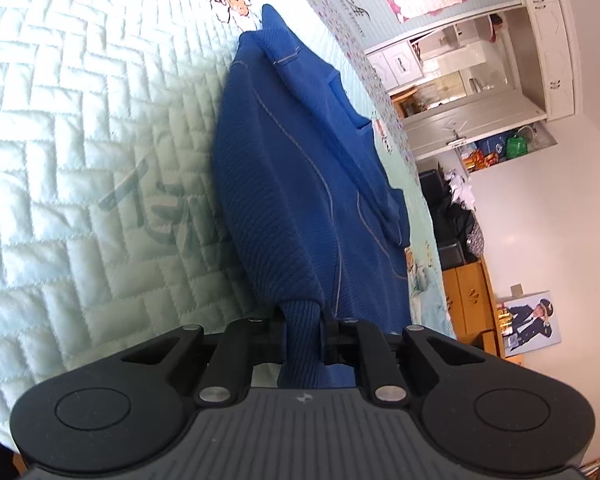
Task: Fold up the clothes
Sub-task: 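Grasp the hem end of the sweater strip with both grippers, then lift the hem with both grippers and fold it toward the collar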
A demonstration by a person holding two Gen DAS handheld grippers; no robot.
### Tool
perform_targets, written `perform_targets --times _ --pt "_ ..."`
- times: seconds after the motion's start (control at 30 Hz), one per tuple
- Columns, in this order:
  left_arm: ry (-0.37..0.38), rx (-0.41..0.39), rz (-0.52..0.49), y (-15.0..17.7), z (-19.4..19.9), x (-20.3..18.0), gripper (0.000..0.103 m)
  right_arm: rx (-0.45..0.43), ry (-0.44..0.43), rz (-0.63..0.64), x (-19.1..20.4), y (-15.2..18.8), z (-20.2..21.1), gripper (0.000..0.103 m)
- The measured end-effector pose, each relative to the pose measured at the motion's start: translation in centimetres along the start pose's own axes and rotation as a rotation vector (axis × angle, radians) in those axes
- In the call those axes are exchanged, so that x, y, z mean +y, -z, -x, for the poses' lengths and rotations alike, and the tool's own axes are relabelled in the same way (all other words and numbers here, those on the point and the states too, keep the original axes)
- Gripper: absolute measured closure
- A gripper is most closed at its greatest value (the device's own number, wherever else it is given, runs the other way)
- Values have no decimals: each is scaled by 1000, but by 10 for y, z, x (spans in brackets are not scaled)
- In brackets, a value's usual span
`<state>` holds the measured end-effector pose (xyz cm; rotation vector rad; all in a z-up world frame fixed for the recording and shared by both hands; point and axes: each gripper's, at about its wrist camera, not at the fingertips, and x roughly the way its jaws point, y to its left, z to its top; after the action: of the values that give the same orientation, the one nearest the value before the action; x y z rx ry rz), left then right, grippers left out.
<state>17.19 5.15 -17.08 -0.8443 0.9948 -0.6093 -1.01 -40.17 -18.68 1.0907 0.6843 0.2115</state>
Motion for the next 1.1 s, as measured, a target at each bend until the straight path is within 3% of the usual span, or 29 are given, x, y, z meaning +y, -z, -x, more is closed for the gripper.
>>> perform_targets --times 0.17,0.37,0.43,0.57,0.67,0.77,0.93,1.03,1.07,1.1 --pt "29 -25 -40 3 9 -11 89 -31 -45 28 20 2 5 93" --pt "101 -99 -16 14 41 -2 89 -47 -79 38 31 10 23 93" --pt "116 -106 -8 16 48 2 96 -46 -86 38 32 13 26 93" --pt "109 -76 3 13 51 8 95 -53 -88 37 35 16 24 93" --pt "41 -42 -1 13 43 13 85 -43 -57 8 29 16 21 93" --pt "-39 -34 54 8 42 27 59 -43 -29 -10 21 18 20 92" --pt "28 -3 108 0 36 35 32 -43 -11 -43 10 21 17 89" --pt "30 28 80 -3 23 25 26 -47 -10 -71 5 23 15 81" --pt "28 38 66 -3 19 20 26 -49 -11 -84 3 24 15 77" --pt "23 46 58 -3 13 18 34 -51 -13 -95 2 24 14 74"
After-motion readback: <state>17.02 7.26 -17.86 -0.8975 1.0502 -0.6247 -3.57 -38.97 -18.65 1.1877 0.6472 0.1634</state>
